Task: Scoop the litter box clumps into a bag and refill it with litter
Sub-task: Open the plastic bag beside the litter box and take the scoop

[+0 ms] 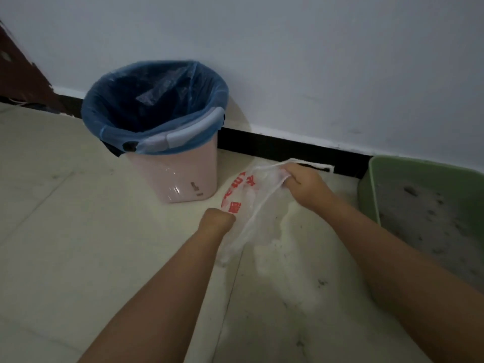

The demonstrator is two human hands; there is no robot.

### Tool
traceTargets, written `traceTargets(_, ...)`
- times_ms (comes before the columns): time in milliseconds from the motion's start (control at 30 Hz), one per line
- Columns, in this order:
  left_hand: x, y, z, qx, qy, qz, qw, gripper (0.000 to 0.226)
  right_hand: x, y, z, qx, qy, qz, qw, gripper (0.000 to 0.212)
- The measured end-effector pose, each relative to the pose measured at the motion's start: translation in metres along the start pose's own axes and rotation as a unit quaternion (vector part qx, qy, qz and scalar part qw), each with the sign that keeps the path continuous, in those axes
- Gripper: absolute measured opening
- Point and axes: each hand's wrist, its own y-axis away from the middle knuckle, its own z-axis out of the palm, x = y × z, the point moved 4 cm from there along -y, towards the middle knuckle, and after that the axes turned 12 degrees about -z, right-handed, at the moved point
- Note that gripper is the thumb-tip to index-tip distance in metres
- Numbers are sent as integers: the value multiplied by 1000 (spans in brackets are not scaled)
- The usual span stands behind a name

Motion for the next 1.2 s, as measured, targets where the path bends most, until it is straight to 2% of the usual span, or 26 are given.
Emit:
traceTargets(67,-2,0,4,-62,124,-36,990,31,3,3,2,-6,12,8,1000,30)
traceTargets(133,4,3,2,-69,227,-36,971,10,10,8,7,-24,54,30,998,33)
traceTargets(200,18,7,-2,-80,321,-7,944,26,23,15,13,-80,118,53,988,37)
traceTargets(267,31,14,-5,-89,342,24,935,28,32,23,22,-206,176,73,960,40)
traceTargets(333,40,24,-5,-87,276,69,955,22,29,26,25,-303,175,75,934,41)
traceTargets(367,44,29,-4,-87,235,98,963,21,23,23,23,-300,160,61,939,39)
traceTargets(400,46,33,-3,-87,205,123,967,22,18,17,19,-263,145,43,953,37)
traceTargets(467,51,39,0,-90,181,160,966,24,12,4,10,-145,144,33,978,30)
traceTargets(633,60,48,0,-146,121,167,968,23,25,6,0,4,113,146,983,33)
traceTargets(700,61,51,-3,-154,87,188,966,24,28,5,-7,18,148,123,981,24)
traceTargets(767,60,51,-6,-150,43,213,965,25,34,1,-15,17,133,108,985,25)
traceTargets(800,59,51,-8,-148,21,220,964,27,39,0,-18,14,89,122,989,24)
traceTargets(867,56,47,-11,-147,-20,233,961,30,44,2,-25,1,-70,174,982,18)
traceTargets(933,51,46,-11,-153,-60,244,956,34,48,7,-28,-26,-282,209,936,22)
traceTargets(1000,43,41,-9,-174,-78,241,952,35,57,10,-29,-56,-452,238,858,35)
traceTargets(1100,31,32,-10,-194,-60,211,956,30,54,14,-18,-228,-574,292,731,23)
traceTargets(1167,27,24,-12,-215,-22,191,957,31,61,18,-16,-301,-535,316,724,34)
traceTargets(1200,26,21,-15,-229,11,182,956,34,63,22,-18,-321,-506,338,725,32)
